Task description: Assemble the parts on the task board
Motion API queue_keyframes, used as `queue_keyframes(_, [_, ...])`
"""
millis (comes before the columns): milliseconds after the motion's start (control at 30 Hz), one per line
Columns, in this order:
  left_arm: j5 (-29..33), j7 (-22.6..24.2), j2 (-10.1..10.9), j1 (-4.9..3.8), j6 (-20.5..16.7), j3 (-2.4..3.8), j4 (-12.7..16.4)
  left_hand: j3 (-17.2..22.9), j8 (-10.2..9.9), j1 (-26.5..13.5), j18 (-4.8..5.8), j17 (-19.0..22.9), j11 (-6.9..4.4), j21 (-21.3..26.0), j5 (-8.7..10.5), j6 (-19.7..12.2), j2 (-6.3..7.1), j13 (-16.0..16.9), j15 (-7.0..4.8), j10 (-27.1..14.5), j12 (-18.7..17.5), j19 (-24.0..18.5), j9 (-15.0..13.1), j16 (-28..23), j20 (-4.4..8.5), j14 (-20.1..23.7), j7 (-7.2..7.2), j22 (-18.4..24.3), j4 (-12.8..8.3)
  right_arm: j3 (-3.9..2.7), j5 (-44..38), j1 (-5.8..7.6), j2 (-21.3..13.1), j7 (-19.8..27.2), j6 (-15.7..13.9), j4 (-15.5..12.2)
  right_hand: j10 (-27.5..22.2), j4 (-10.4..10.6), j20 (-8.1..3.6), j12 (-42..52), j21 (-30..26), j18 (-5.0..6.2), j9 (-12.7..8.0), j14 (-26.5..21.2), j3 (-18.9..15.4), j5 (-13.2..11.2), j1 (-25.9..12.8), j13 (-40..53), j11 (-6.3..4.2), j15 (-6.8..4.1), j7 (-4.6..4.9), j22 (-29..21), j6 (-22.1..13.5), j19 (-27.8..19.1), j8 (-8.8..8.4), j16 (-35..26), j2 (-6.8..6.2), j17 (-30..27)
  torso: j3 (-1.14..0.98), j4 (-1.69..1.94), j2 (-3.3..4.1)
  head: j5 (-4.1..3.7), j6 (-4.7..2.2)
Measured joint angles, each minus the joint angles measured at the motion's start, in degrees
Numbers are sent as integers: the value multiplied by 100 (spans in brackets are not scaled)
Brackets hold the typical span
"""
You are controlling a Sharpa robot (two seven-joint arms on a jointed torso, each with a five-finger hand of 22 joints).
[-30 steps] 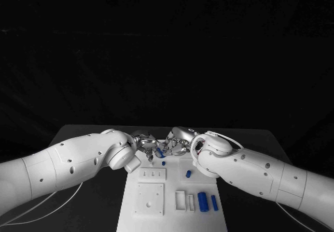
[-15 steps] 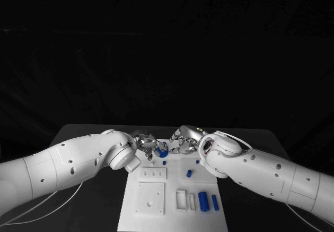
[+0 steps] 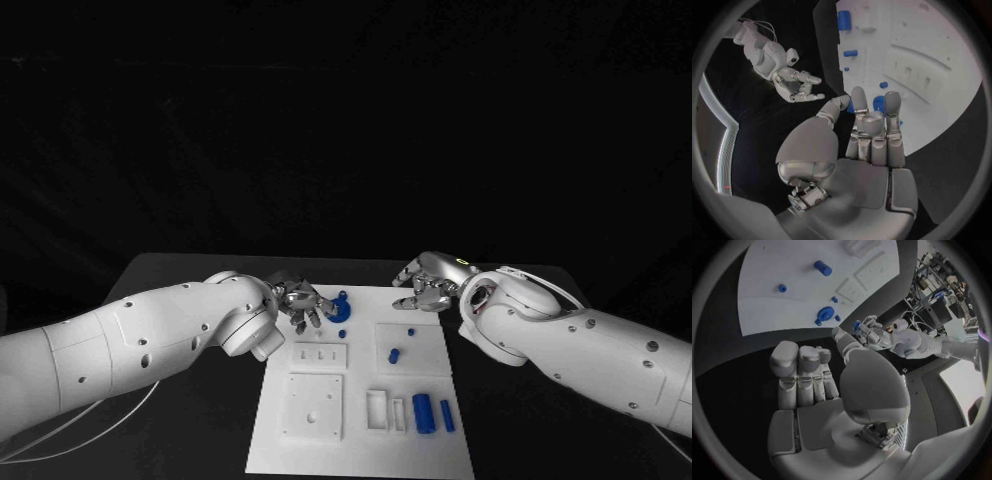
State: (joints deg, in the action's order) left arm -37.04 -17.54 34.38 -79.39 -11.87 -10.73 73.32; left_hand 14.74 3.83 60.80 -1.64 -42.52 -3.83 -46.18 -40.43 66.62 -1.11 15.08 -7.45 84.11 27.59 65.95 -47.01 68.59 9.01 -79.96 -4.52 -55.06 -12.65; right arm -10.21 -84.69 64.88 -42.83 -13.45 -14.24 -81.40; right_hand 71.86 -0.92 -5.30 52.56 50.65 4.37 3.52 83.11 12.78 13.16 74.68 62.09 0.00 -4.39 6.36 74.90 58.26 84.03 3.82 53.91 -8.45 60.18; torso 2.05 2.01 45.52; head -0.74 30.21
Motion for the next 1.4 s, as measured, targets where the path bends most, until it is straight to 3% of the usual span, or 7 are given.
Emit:
queue_keyframes(133, [-199, -125, 4, 7, -77, -178, 55, 87, 1, -90, 4, -157, 0, 67, -40, 1, 3, -30, -2, 0, 87, 33, -33, 19, 9, -4, 0, -148, -87, -150, 189, 1, -47, 27, -80, 170, -20, -24, 0, 0, -16, 0, 0, 0, 33, 201, 0, -22, -20, 0, 3, 0, 17, 0, 0, 0, 0, -5, -10, -5, -20, 4, 63])
queue_keyframes(200, [-290, -207, -7, 40, -119, -235, 58, 107, 1, -98, 6, -225, 0, 106, -45, 1, 4, -33, -7, 0, 145, 51, -126, 38, 11, -27, 1, -204, -107, -204, 296, 14, -47, 42, -137, 276, -21, -36, 0, 0, -16, 0, 0, 0, 45, 248, 0, -25, -20, 0, 3, 0, 17, 0, 0, 0, 0, -6, -16, -8, -35, 7, 102])
queue_keyframes(333, [-405, -321, -41, 119, -180, -281, 52, 107, 0, -98, 34, -350, 0, 160, -45, 1, 4, -33, -22, 0, 208, 97, -128, 72, 16, -84, 1, -311, -108, -260, 469, 52, -5, 71, -234, 451, -20, -18, 0, 0, -16, 0, 0, 0, 63, 304, -24, -32, -21, 0, 2, 0, 17, 0, 0, 0, -24, -6, -31, -8, -63, 14, 189])
queue_keyframes(500, [-565, -458, -117, 246, -260, -308, 9, 107, -1, -97, 34, -478, -12, 266, -45, 2, 4, -39, -14, 11, 287, 134, -151, 112, 13, -114, 1, -449, -108, -292, 701, 81, 86, 116, -355, 655, -20, -41, 0, 0, -44, 0, 0, 0, 86, 333, -24, -43, -20, 0, 2, 0, 17, 0, 0, -27, -24, -6, -53, -1, -94, 21, 275])
queue_keyframes(800, [-969, -629, -324, 372, -376, -315, -135, 80, -19, -125, 33, -613, -21, 414, -10, 2, -26, -39, -19, 19, 430, 227, -155, 259, 0, -146, 1, -671, -82, -315, 927, 96, 200, 166, -476, 836, -41, -27, 0, -32, -111, 0, 1, 0, 100, 415, -54, -75, 0, 0, 1, 0, 15, 0, 0, -60, -54, -34, -76, 18, -145, 38, 386])
queue_keyframes(1033, [-1229, -743, -396, 414, -405, -315, -258, 74, -35, -124, 34, -619, -21, 574, 2, 3, -27, -34, -32, 19, 480, 287, -160, 330, 1, -178, 1, -933, -76, -321, 1013, 99, 236, 179, -508, 866, -61, -27, -1, -51, -128, 1, 1, 0, 100, 455, -54, -90, -20, 0, -1, 0, 13, 0, 0, -89, -54, -43, -92, 21, -157, 61, 422])
queue_keyframes(1400, [-1486, -879, -504, 538, -393, -315, -447, 59, -10, -122, 33, -635, -36, 727, 17, 3, -28, -29, -32, 4, 507, 349, -163, 370, -21, -196, 2, -1152, -76, -326, 1061, 100, 267, 181, -534, 866, -61, -27, -1, -50, -155, 0, 1, 0, 100, 486, -54, -100, -20, 0, -2, 0, 13, 0, 0, -89, -53, -44, -90, 18, -152, 81, 455])
